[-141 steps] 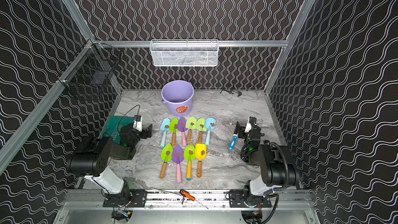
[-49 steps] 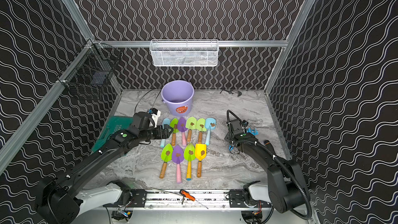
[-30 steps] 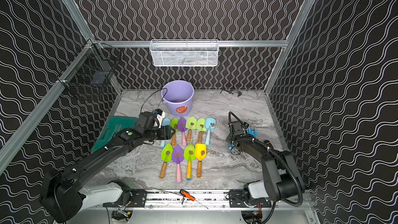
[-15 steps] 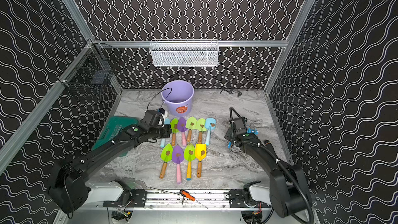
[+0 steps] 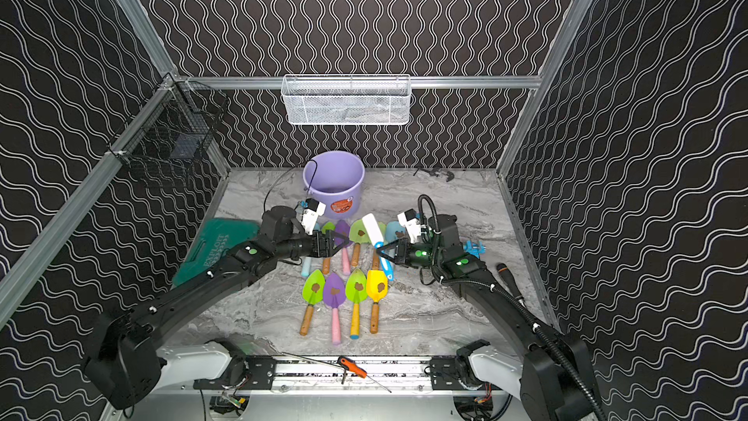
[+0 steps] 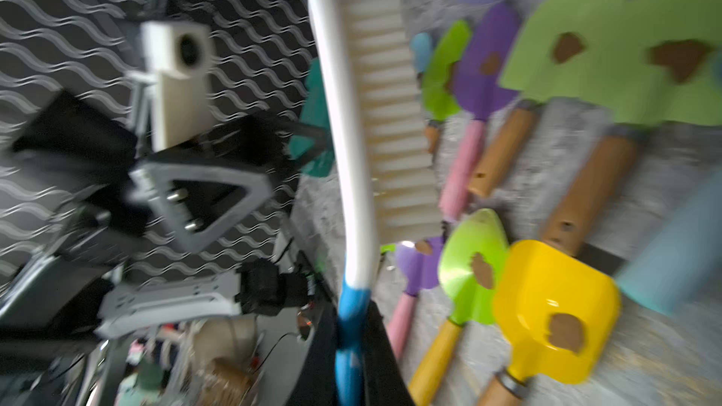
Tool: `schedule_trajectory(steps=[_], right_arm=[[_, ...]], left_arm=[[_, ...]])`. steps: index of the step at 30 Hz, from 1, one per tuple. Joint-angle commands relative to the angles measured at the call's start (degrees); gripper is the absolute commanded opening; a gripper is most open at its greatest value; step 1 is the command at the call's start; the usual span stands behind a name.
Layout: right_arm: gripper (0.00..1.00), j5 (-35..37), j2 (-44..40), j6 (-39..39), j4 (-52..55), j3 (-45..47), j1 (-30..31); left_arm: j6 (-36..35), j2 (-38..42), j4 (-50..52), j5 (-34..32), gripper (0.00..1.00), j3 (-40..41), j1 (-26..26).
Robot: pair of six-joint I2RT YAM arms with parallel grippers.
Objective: Brush the soil off the hand trowel and place it into the bucket
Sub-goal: Pick up the brush from the center of the board.
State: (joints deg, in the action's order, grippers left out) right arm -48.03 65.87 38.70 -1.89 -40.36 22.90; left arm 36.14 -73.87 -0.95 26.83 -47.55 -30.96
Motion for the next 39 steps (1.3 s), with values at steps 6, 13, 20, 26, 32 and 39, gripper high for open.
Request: schedule_trajectory(steps=[6, 13, 20, 26, 32, 39], right_arm=[[0.0, -8.6, 3.5, 7.2, -12.1, -0.5, 1.9], [0.0, -7.5, 6.7, 11.6, -20.9, -0.4, 6.2], [0.0, -7.9, 9.5, 14.4, -27.1, -0.8, 8.7], [0.0, -9.3, 12.8, 16.9, -31.2, -0.1, 8.9], [0.0, -9.9, 15.5, 18.4, -33.7, 0.2, 8.8], [0.16, -7.5, 15.7, 15.1, -29.0, -1.2, 8.8]], left_arm=[[8.6, -0.7, -21.3, 8.6, 0.79, 3.2, 0.9], [10.1, -2.9, -24.5, 10.4, 0.79, 3.7, 0.9], [11.6, -5.0, -26.4, 11.2, 0.75, 3.5, 0.9], [12.1, -5.5, -26.3, 11.6, 0.66, 3.0, 0.9], [12.1, -5.2, -25.0, 11.6, 0.49, 3.2, 0.9], [13.0, -5.7, -24.7, 11.6, 0.29, 2.4, 0.9]])
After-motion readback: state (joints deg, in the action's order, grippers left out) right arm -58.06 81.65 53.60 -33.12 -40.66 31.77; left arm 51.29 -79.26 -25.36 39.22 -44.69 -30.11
